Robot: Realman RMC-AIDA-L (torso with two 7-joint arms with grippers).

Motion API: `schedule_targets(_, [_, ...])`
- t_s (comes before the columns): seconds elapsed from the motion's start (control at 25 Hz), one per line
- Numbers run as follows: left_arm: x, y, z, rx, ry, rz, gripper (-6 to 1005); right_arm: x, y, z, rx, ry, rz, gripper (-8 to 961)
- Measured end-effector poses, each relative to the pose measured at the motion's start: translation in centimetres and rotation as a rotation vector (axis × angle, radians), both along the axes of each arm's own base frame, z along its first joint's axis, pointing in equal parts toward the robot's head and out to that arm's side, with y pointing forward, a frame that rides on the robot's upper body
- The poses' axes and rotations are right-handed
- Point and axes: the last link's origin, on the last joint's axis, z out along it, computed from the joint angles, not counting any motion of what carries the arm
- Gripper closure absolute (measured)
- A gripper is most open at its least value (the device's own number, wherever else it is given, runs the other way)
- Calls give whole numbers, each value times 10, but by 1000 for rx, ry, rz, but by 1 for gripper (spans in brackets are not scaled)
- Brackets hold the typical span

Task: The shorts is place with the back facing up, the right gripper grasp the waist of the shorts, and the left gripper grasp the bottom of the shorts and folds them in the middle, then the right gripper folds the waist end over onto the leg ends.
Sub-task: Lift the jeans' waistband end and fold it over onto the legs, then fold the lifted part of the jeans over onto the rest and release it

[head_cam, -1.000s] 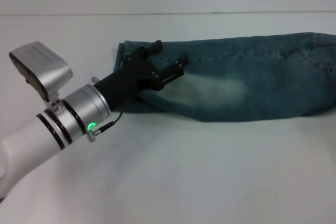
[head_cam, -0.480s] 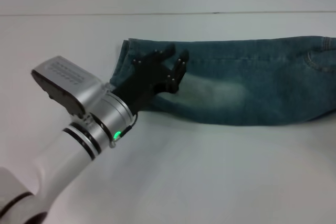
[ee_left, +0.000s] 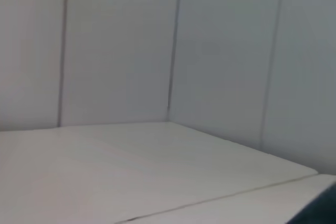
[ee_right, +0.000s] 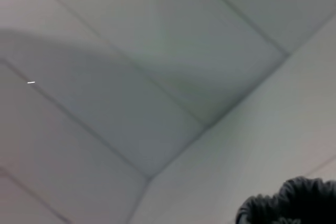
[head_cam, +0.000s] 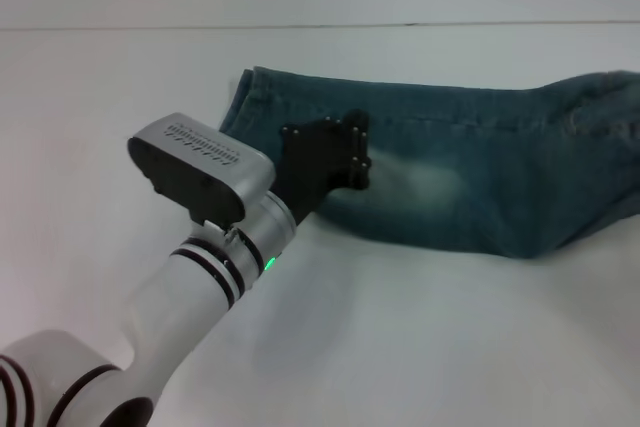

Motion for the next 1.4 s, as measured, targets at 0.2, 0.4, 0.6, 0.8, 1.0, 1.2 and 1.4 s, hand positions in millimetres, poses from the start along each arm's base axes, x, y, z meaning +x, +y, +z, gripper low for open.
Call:
schedule_targets(0.2, [3,1,-5,-27,28,-12,965,-38,38,-1,-39,10,124,869])
schedule_targets(0.4, [1,0,-9,-54,57,-6,962,-87,78,-1,-118,-7,252,871])
schedule_targets(0.6, [0,1,-10,-62,65,6,961,-135,107,-11,-219,-35,362,873])
schedule_targets(0.8, [1,3,-9,-55,58,15,962,-176,131,-23,-283,-82,421,863])
schedule_targets(1.0, [-1,1,-10,-56,55,22,962,-206,150,-45,-327,-177,431,851])
schedule_targets(1.2, [-6,-4,-9,-53,43,37,961,-228,158,-68,-363,-255,446,838])
schedule_targets(1.4, [-13,-10,-8,-43,37,52,960,-242,162,-96,-398,-370,451,826])
